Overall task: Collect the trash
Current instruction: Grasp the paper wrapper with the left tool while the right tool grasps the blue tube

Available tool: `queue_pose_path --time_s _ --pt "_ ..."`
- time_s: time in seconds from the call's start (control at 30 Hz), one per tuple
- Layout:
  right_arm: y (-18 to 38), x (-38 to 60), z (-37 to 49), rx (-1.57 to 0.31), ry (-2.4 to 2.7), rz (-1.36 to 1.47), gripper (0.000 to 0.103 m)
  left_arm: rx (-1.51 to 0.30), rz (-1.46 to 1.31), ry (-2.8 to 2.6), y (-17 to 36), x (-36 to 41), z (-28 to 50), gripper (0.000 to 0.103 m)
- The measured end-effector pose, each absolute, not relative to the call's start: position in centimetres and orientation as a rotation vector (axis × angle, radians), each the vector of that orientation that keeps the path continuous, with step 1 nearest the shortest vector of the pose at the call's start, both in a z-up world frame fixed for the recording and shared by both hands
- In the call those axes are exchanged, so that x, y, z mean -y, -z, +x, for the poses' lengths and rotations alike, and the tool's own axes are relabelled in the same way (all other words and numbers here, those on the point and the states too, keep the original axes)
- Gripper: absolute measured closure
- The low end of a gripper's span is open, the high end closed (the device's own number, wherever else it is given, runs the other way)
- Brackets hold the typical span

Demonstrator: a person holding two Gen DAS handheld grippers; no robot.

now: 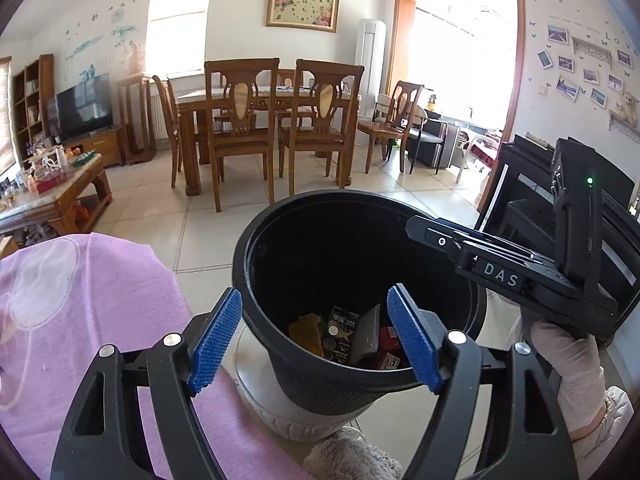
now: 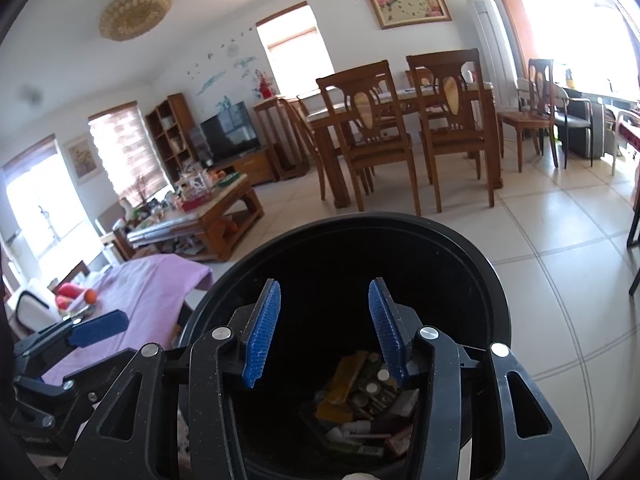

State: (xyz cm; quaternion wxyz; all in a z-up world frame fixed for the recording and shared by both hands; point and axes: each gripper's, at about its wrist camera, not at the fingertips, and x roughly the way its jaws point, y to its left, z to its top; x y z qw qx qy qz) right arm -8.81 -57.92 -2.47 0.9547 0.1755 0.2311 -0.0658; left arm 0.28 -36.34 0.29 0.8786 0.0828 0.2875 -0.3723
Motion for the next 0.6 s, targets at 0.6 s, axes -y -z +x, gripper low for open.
queue_pose_path --time_s 0.6 --pt "-2.4 40.6 -2.1 -0.523 -0.17 0.209 0.056 -0.573 0.041 0.474 -2.1 16.6 4.3 0.028"
